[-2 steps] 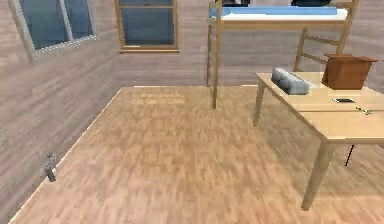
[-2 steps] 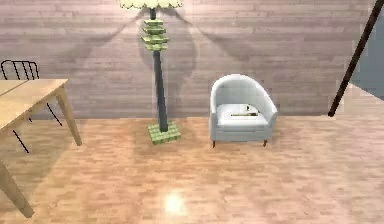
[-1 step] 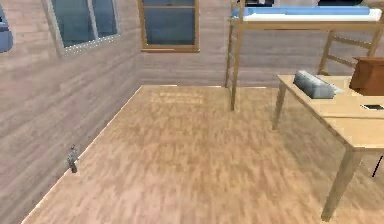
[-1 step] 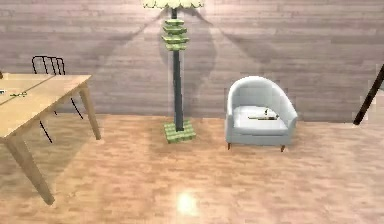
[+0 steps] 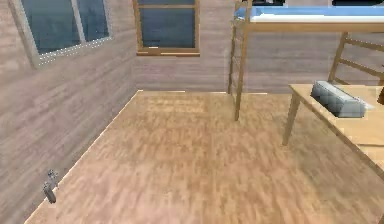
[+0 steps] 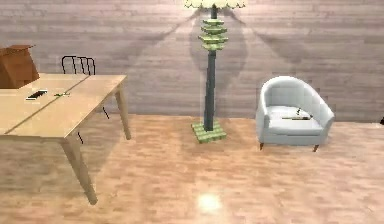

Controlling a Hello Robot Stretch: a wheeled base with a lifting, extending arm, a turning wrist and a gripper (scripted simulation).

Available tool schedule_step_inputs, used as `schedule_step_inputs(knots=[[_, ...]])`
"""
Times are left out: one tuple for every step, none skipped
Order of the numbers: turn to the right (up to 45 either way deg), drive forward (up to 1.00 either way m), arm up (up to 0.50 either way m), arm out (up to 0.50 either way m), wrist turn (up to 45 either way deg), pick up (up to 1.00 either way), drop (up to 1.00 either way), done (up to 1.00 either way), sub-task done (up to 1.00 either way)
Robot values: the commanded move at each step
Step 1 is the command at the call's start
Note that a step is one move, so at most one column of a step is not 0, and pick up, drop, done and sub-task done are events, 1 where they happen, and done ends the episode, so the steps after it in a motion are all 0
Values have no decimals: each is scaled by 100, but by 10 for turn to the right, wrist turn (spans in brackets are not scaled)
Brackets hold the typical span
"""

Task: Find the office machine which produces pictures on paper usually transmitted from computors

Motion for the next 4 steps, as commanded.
schedule_step_inputs(knots=[[-240,0,0,0,0,0,0,0,0],[0,35,0,0,0,0,0,0,0],[240,0,0,0,0,0,0,0,0],[0,50,0,0,0,0,0,0,0]])
